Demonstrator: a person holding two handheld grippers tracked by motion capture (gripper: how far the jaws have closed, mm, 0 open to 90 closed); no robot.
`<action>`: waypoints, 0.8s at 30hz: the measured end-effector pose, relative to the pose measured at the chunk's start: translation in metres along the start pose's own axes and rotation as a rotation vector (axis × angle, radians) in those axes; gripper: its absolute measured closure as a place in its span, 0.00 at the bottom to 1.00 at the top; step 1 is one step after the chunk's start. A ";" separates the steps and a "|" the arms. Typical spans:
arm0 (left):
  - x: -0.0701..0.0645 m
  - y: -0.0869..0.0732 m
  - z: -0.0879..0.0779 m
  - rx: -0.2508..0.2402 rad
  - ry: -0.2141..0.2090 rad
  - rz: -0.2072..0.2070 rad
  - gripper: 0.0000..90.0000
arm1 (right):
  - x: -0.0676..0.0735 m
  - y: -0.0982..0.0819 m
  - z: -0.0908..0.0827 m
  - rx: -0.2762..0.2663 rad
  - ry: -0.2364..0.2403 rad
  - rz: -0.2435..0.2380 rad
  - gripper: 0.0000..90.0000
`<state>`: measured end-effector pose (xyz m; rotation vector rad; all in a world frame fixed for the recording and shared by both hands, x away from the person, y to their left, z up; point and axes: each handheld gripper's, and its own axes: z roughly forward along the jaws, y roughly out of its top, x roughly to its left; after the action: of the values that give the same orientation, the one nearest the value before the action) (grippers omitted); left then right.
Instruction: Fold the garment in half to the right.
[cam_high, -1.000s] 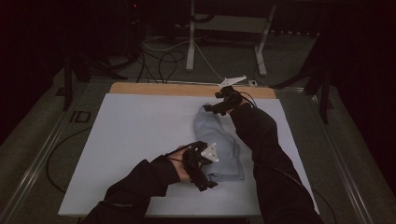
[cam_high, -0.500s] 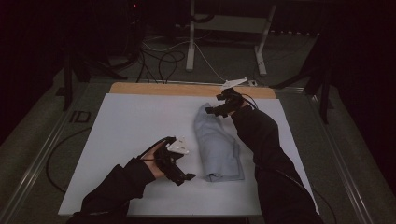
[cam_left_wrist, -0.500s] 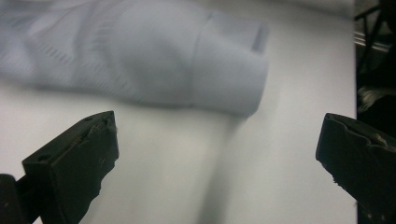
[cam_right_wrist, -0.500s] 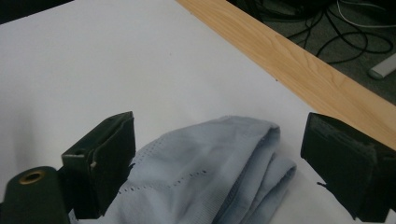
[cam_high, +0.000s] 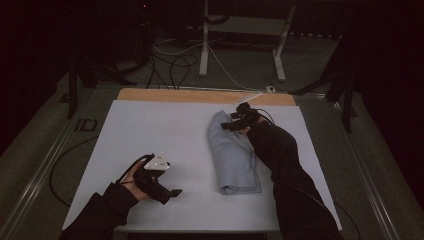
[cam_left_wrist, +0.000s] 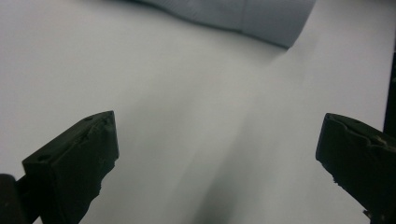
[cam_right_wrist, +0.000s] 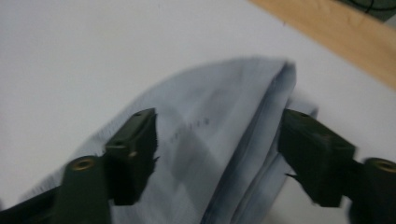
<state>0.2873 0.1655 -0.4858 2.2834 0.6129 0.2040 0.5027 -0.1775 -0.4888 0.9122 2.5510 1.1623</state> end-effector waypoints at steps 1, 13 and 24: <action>0.001 -0.002 -0.002 0.000 0.005 -0.004 0.00 | 0.000 -0.004 0.002 0.008 0.003 0.018 0.38; 0.012 -0.026 -0.017 -0.022 0.053 -0.075 0.00 | 0.001 -0.027 0.014 0.082 0.026 0.072 0.86; 0.013 -0.038 -0.025 -0.037 0.079 -0.105 0.00 | -0.003 -0.022 -0.016 0.019 -0.046 0.063 0.95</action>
<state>0.2771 0.2104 -0.4955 2.2092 0.7615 0.2538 0.4885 -0.2005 -0.4948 1.0179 2.5180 1.1224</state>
